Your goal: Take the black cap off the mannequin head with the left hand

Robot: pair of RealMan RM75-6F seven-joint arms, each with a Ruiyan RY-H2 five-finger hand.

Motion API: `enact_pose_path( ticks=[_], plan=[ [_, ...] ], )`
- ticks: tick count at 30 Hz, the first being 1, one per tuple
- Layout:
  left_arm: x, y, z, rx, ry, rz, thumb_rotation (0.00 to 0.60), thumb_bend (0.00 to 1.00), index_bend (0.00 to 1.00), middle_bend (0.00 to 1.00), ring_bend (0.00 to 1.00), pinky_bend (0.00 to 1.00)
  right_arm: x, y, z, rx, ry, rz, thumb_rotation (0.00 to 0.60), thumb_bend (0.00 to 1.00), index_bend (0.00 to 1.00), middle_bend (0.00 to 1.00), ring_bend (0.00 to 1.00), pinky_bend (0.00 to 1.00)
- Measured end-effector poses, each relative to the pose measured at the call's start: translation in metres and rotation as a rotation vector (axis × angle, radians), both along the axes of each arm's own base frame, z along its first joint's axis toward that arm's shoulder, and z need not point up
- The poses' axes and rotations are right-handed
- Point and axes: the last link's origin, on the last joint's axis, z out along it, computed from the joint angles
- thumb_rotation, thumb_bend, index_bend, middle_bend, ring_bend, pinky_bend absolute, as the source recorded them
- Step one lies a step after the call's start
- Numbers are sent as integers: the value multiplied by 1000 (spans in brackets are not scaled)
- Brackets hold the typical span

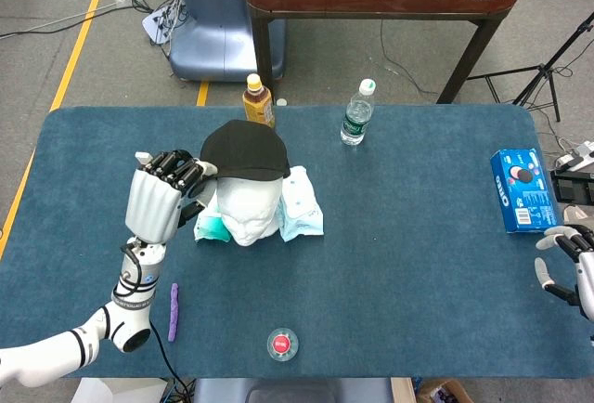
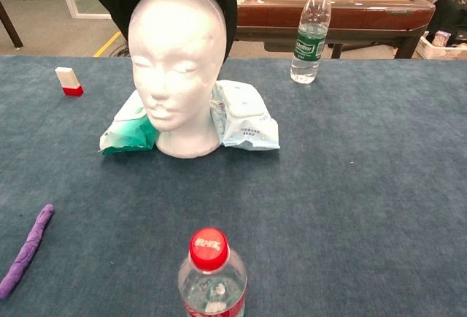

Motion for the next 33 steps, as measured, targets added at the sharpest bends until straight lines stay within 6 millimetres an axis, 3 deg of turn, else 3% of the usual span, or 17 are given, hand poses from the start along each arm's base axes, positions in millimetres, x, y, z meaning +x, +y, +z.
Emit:
enact_pose_path(
  ticks=[9, 21, 28, 33],
  plan=[
    [4, 22, 11, 45, 18, 58, 600, 505, 635, 679, 472, 596, 0, 0, -1, 4, 2, 0, 600, 411, 472, 354, 229, 333],
    [-13, 40, 25, 91, 17, 136, 600, 506, 635, 680, 472, 596, 0, -1, -2, 10, 5, -1, 600, 410, 472, 354, 230, 333],
    [-39, 40, 40, 142, 56, 174, 600, 506, 636, 680, 472, 596, 0, -1, -1, 6, -1, -2, 600, 410, 472, 354, 230, 333],
    [-69, 28, 53, 185, 107, 197, 600, 504, 636, 680, 472, 596, 0, -1, -1, 6, 2, -3, 600, 410, 472, 354, 230, 333]
  ],
)
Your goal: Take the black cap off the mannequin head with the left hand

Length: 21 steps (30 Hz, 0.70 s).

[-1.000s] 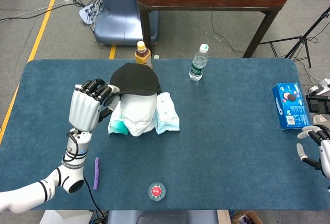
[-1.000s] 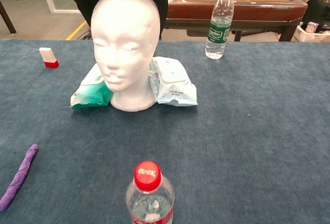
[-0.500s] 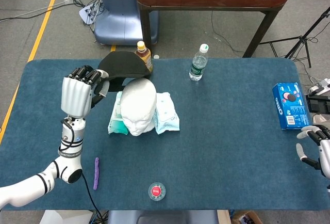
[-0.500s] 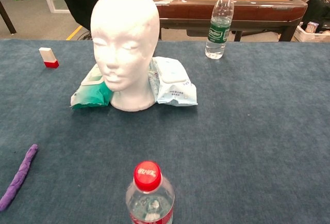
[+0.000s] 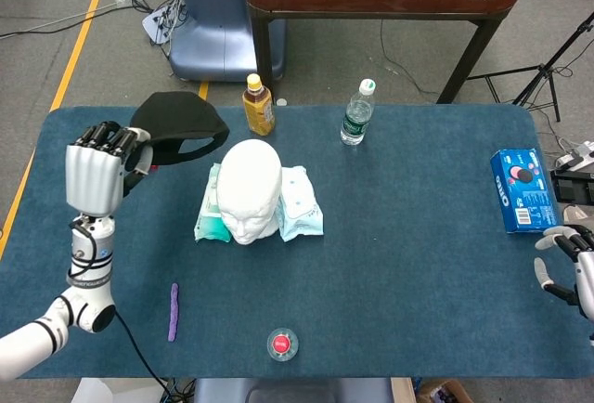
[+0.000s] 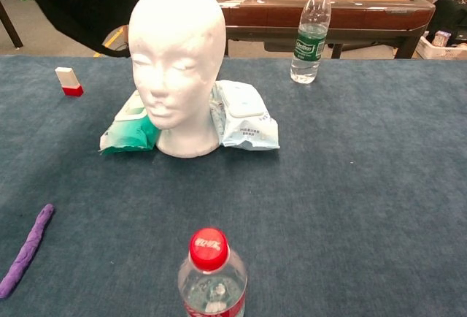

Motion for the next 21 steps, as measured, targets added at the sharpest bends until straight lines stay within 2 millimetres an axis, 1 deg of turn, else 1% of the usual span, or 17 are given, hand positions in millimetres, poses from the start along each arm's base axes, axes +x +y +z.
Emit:
enact_pose_path(
  ticks=[2, 5, 11, 14, 21],
  plan=[
    [-12, -7, 5, 9, 21, 7, 600, 503, 636, 680, 472, 596, 0, 0, -1, 2, 4, -1, 600, 410, 472, 354, 230, 333],
    [-25, -19, 8, 6, 37, -4, 600, 503, 636, 680, 472, 596, 1, -1, -2, 4, 9, -3, 600, 409, 472, 354, 230, 333],
    [-43, -41, 10, -14, 49, -72, 600, 503, 636, 680, 473, 596, 1, -2, -4, 7, 15, -7, 600, 410, 472, 354, 230, 333],
    [-52, -47, 10, -22, 67, -92, 600, 503, 636, 680, 474, 596, 1, -2, -4, 7, 16, -8, 600, 410, 472, 354, 230, 333],
    [-75, -50, 7, -48, 105, -107, 600, 503, 636, 681, 476, 596, 1, -2, -5, 6, 18, -10, 600, 410, 471, 354, 229, 333]
  ],
)
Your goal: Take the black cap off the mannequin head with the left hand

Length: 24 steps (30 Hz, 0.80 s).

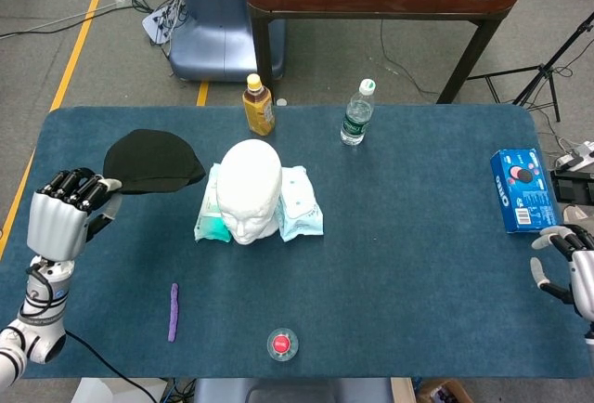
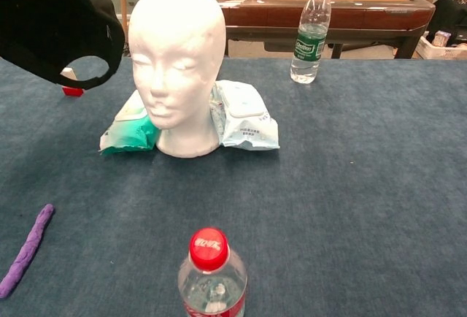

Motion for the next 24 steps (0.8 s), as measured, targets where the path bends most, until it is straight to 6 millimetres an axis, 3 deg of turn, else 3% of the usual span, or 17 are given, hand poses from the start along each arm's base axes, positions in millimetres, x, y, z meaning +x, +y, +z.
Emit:
enact_pose_path(
  ticks=[10, 16, 21, 24],
  plan=[
    [-42, -8, -16, -87, 62, 21, 600, 503, 627, 670, 481, 596, 0, -1, -2, 5, 5, -4, 600, 410, 472, 354, 230, 333],
    [-73, -26, -35, -196, 111, 97, 600, 502, 641, 651, 474, 596, 0, -1, -2, 7, 7, -6, 600, 410, 472, 354, 230, 333],
    [-86, -41, -42, -255, 159, 153, 600, 500, 628, 553, 375, 574, 1, -1, -3, 8, 9, -5, 600, 410, 472, 354, 230, 333],
    [-89, -47, -43, -279, 196, 187, 600, 464, 563, 504, 337, 574, 1, -1, -4, 14, 14, -3, 600, 410, 471, 354, 230, 333]
  ],
)
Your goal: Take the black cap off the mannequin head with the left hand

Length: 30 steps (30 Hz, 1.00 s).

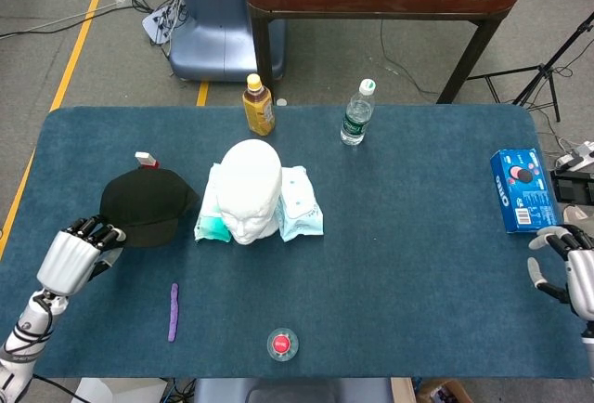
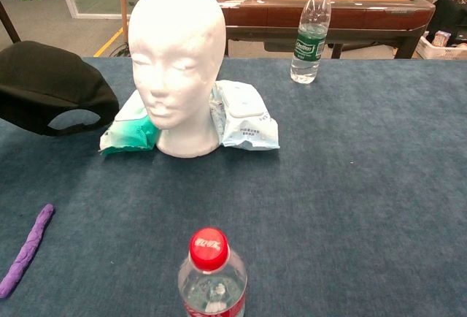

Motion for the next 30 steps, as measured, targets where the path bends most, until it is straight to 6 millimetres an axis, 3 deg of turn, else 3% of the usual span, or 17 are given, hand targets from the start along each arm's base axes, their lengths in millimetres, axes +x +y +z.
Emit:
enact_pose_path(
  ticks=[5, 9, 12, 16, 22, 30],
  plan=[
    [6, -12, -2, -21, 68, 68, 600, 318, 376, 445, 292, 570, 0, 0, 0, 1, 1, 0, 600, 410, 472, 354, 230, 333],
    [16, -23, 0, -40, 116, 142, 600, 97, 159, 383, 246, 525, 0, 0, 0, -1, 0, -2, 600, 410, 472, 354, 230, 333],
    [25, -33, 4, -41, 185, 213, 600, 37, 16, 305, 183, 475, 0, 0, 0, 0, 0, -2, 600, 410, 472, 354, 230, 333],
    [34, -46, 11, -38, 295, 320, 600, 4, 0, 197, 86, 449, 0, 0, 0, 1, 1, -1, 600, 410, 472, 354, 230, 333],
    [37, -66, 21, -66, 412, 512, 600, 0, 0, 128, 31, 420, 0, -1, -1, 4, 4, -2, 600, 410, 472, 354, 230, 333],
    [32, -85, 30, -85, 476, 681, 600, 0, 0, 126, 33, 419, 1, -1, -2, 4, 6, -4, 600, 410, 472, 354, 230, 333]
  ],
)
